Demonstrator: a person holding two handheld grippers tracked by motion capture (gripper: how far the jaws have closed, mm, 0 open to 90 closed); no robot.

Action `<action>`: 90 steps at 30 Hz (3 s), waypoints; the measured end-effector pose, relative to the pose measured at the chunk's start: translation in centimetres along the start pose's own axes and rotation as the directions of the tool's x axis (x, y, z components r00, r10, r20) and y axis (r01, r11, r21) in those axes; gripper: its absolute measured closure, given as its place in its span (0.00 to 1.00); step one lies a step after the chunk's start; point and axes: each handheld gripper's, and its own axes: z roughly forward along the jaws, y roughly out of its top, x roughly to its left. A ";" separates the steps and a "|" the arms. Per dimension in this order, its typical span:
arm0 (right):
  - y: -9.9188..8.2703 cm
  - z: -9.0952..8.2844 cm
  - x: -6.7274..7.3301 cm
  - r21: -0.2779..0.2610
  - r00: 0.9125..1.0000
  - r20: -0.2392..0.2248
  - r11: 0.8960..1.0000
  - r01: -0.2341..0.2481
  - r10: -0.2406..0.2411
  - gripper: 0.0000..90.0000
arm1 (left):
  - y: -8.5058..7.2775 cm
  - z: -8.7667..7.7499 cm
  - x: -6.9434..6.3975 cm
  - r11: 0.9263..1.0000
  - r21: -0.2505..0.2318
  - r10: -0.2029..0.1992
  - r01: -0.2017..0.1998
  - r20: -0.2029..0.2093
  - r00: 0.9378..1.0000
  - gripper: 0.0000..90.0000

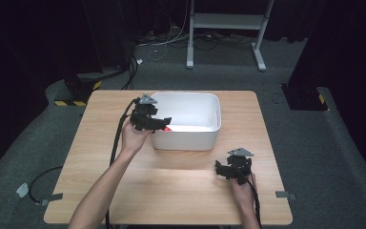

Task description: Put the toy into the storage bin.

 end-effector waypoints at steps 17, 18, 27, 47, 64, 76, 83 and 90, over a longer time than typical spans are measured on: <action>0.1 0.0 0.0 0.000 1.000 -0.001 1.000 0.002 -0.002 0.16 | -1.4 -2.9 1.3 0.996 -0.068 -0.050 0.050 0.002 0.999 0.27; 0.1 0.0 0.0 0.000 1.000 -0.001 1.000 0.002 -0.002 0.16 | -1.5 -3.1 1.4 0.996 -0.071 -0.057 0.057 0.001 0.998 0.27; 0.0 0.0 0.0 0.000 1.000 -0.001 1.000 0.002 -0.002 0.16 | -1.7 -4.3 1.3 0.996 -0.078 -0.047 0.046 -0.008 0.999 0.24; 0.0 0.0 0.0 0.000 1.000 -0.001 1.000 0.001 -0.001 0.16 | -3.3 -6.0 2.6 0.991 -0.089 -0.103 0.102 -0.015 0.995 0.20; 0.0 0.0 0.1 -0.001 1.000 0.004 1.000 0.001 -0.001 0.16 | -4.4 -7.6 3.0 0.991 -0.084 -0.111 0.107 -0.040 0.993 0.20; 0.0 0.0 0.1 -0.001 1.000 0.005 1.000 0.001 -0.001 0.16 | -5.4 -8.5 3.3 0.988 -0.080 -0.136 0.134 -0.020 0.991 0.20; 0.0 0.0 0.1 -0.001 1.000 0.005 1.000 0.000 0.000 0.16 | -5.9 -9.3 3.6 0.982 -0.094 -0.164 0.163 -0.003 0.986 0.20; 0.0 0.0 0.1 -0.001 1.000 0.006 1.000 0.000 0.000 0.16 | -6.4 -9.8 3.7 0.981 -0.094 -0.174 0.172 -0.012 0.985 0.20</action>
